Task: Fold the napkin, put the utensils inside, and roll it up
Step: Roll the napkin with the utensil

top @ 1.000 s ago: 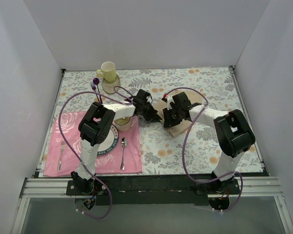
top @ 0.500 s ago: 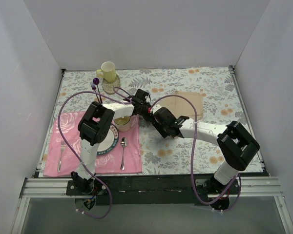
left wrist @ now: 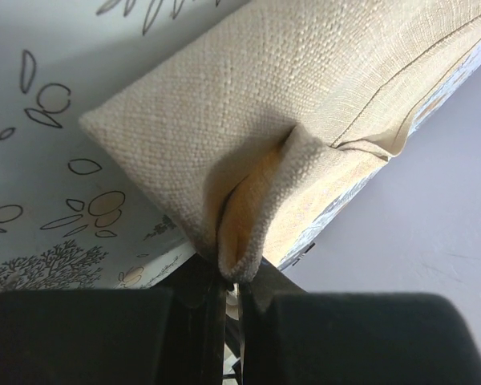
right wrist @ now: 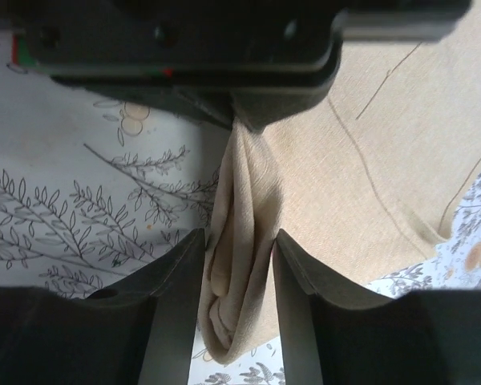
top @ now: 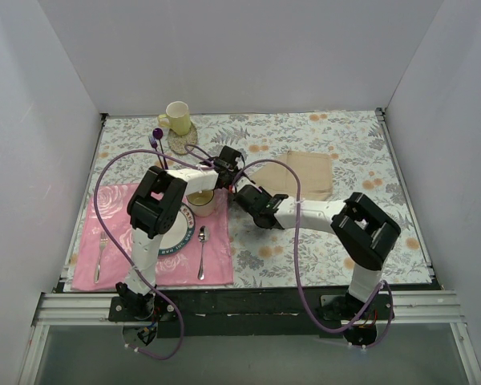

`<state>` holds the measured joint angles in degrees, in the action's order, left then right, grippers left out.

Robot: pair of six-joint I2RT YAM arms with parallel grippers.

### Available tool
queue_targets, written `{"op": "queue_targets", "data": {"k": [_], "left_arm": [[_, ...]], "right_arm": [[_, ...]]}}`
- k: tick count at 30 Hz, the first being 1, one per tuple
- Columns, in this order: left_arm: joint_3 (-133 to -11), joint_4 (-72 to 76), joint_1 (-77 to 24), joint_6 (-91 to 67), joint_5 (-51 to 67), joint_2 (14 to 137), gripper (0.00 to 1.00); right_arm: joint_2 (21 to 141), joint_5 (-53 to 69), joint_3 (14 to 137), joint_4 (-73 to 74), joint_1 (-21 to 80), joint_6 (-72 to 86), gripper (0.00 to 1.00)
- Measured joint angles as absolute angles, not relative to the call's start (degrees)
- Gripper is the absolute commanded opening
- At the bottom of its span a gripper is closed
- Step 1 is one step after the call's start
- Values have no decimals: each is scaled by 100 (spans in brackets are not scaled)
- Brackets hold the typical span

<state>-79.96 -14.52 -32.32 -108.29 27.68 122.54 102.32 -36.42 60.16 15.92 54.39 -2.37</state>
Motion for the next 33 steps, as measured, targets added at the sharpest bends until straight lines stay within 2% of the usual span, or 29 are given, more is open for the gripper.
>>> {"op": "queue_targets", "data": {"k": [5, 8, 11, 12, 14, 15, 18, 19, 22, 23, 26, 33], "left_arm": [[-7996, -1457, -3232, -10825, 2790, 12256, 0], [-7996, -1457, -3229, -10798, 2792, 12256, 0], [-7996, -1463, -3232, -10761, 2792, 12256, 0], [-7996, -1461, -3229, -10755, 2794, 12256, 0], [-7996, -1457, -3229, -10735, 2803, 12256, 0], [-7996, -1466, -3225, -10700, 2801, 12256, 0], [-8027, -1546, -3199, -10530, 2773, 12258, 17], [-8090, -1614, -3192, -10429, 2751, 12283, 31], [-8377, -1796, -3175, -10047, 2613, 12350, 43], [-8458, -1850, -3170, -9931, 2539, 12352, 51], [-8733, -1984, -3155, -9566, 2318, 12352, 59], [-9105, -2281, -3085, -8984, 1876, 12283, 62]], "right_arm": [[10427, -3859, 6215, 1605, 5489, -309, 49], [10503, -3913, 6208, 1579, 5487, -349, 42], [10541, -3964, 6204, 1507, 5472, -357, 31], [10541, -3972, 6204, 1492, 5461, -353, 22], [10541, -3964, 6204, 1466, 5439, -346, 11], [10541, -3948, 6202, 1461, 5419, -340, 2], [10538, -3765, 6198, 1398, 5295, -329, 1], [10523, -3673, 6198, 1367, 5240, -322, 1], [10427, -3192, 6195, 1328, 4998, -294, 1], [10377, -2961, 6191, 1306, 4877, -274, 1], [10230, -2283, 6134, 1192, 4480, -209, 1], [10009, -576, 6018, 1074, 3623, 23, 1]]}}
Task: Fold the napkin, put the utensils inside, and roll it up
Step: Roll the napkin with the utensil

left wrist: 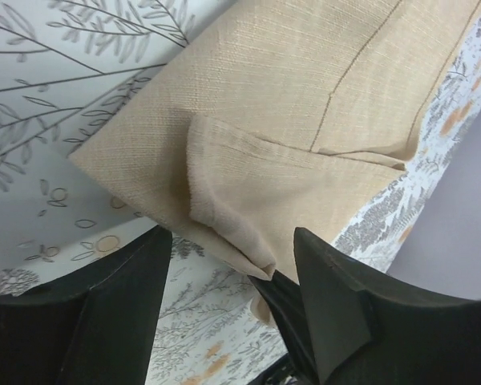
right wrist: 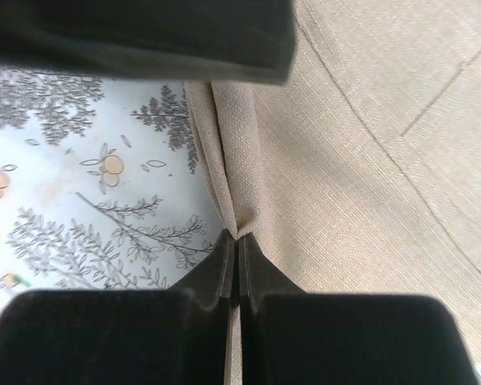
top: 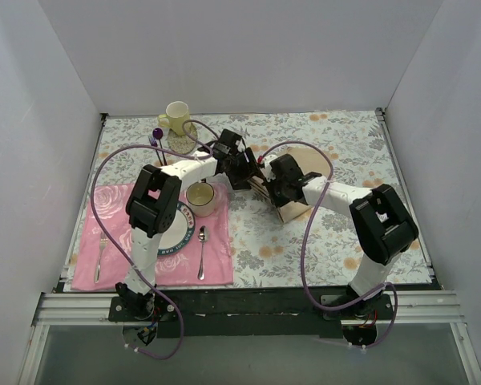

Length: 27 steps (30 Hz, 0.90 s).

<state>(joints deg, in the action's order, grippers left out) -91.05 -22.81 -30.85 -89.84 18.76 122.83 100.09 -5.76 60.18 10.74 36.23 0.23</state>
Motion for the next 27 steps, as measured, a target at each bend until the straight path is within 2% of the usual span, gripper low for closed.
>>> {"op": "queue_targets", "data": {"k": [13, 17, 20, 24, 26, 27], "left_arm": [[-8370, -2368, -3068, -8689, 1323, 11148, 62], [-8226, -2117, -3275, -8711, 1500, 11089, 56], [-8114, -2012, -3415, -8761, 1651, 11153, 54], [-7970, -1872, -3557, -8895, 1763, 11220, 57], [-7854, -1763, -3579, -9002, 1802, 11222, 55], [-7837, -1747, -3581, -9052, 1811, 11238, 48]], "right_arm": [[10698, 3409, 6130, 784, 1863, 701, 1], [11126, 4362, 6281, 760, 1459, 919, 1], [11362, 4678, 6285, 735, 1221, 982, 1], [11531, 5039, 6292, 753, 1050, 1061, 1], [11577, 5103, 6326, 788, 1022, 1057, 1], [11592, 5122, 6333, 794, 1017, 1057, 1]]}}
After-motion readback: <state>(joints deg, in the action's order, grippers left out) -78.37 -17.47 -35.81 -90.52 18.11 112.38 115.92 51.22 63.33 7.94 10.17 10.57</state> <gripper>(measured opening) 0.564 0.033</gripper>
